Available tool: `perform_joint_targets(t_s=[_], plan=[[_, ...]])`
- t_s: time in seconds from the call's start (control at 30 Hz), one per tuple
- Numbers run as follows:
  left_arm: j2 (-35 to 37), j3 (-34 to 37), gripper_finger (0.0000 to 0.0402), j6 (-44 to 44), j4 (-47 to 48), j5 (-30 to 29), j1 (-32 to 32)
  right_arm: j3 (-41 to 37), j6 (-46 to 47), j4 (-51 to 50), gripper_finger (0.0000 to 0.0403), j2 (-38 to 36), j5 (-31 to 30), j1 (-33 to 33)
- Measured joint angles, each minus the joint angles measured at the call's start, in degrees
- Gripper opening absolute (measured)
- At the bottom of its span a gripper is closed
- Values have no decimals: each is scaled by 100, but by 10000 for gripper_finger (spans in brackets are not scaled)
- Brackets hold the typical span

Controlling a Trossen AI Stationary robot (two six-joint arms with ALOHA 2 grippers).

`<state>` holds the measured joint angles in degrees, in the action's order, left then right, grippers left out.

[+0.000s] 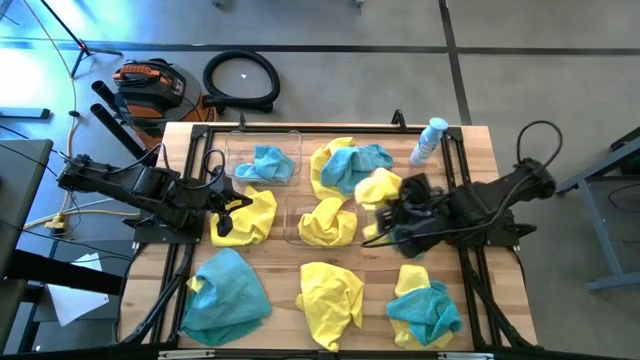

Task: Sort microfiber towel by color & place in baskets
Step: Put the yellow towel into the bottom transparent bin

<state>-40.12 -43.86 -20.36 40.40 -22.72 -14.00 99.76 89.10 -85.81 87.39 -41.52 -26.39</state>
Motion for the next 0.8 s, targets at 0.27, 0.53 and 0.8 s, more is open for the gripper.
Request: perform_joint_targets(t_s=[0.27,0.53,0.8], plan=[[0,-2,1,4,0,0,0,1232,-1597,1000,0,1407,-460,514],[0,-4,1,-52,2,4,0,1126,-1498,1535,0,2247,480,984],[0,-4,1,-352,4,11,0,502,-803,2177,0,2782,1766,1182]])
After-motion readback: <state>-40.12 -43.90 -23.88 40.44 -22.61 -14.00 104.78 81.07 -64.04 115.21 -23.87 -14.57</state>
